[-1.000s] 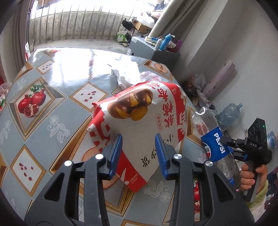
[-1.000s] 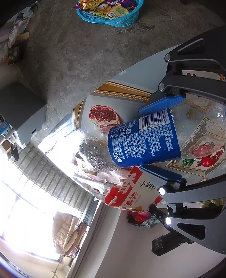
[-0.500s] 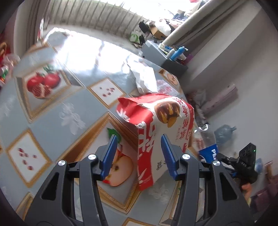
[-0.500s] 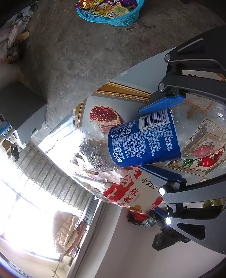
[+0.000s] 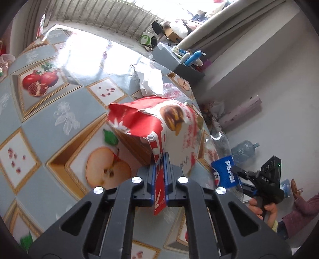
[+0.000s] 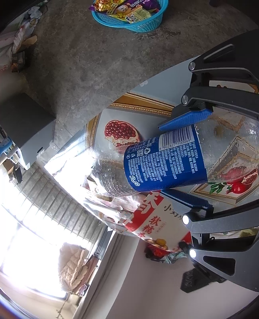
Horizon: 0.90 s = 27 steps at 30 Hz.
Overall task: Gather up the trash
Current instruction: 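Lift the paper bag with the left tool while the right tool holds the bottle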
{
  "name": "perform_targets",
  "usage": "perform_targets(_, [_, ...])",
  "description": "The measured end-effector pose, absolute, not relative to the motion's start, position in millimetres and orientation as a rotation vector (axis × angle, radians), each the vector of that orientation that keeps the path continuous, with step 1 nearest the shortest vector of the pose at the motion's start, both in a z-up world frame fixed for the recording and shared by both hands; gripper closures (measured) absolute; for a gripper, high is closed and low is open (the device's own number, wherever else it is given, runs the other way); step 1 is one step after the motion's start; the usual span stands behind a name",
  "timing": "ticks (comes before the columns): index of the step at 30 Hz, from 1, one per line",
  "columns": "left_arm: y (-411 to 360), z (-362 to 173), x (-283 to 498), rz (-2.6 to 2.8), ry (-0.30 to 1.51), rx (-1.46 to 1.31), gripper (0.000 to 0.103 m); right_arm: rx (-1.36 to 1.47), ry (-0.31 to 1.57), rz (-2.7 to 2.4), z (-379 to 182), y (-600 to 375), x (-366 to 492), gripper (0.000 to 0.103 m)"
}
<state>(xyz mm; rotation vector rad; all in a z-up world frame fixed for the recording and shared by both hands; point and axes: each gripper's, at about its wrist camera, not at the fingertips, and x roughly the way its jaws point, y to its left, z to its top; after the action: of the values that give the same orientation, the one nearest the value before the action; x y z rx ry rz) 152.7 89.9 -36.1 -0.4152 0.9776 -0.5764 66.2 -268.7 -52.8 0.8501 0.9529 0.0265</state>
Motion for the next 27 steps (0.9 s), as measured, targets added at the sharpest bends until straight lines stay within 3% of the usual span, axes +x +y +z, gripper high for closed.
perform_targets(6, [83.3,-35.8,110.6,-0.597,1.043,-0.44,0.098,0.829,0.951,0.018,-49.8,-264.0,66.9,0.044])
perform_targets(8, [77.4,-38.0,95.5,-0.632,1.086,-0.443,0.088,0.826,0.95,0.016,-48.6,-262.8,66.9,0.044])
perform_targets(10, [69.5,-39.6,81.0,-0.685,1.123,-0.429,0.067,0.823,0.949,0.015,-48.1,-262.3,67.2,0.044])
perform_targets(15, [53.7,-24.7,51.5,-0.882,1.121,-0.322,0.049,0.822,0.947,0.016,-48.1,-260.8,66.4,0.044])
perform_targets(24, [77.4,25.5,70.2,-0.884,0.88,-0.312,0.042,0.821,0.946,0.017,-48.1,-260.8,66.3,0.044])
perform_targets(27, [84.0,21.2,92.8,-0.709,0.846,-0.292,0.035,0.822,0.946,0.018,-48.2,-261.2,66.2,0.044])
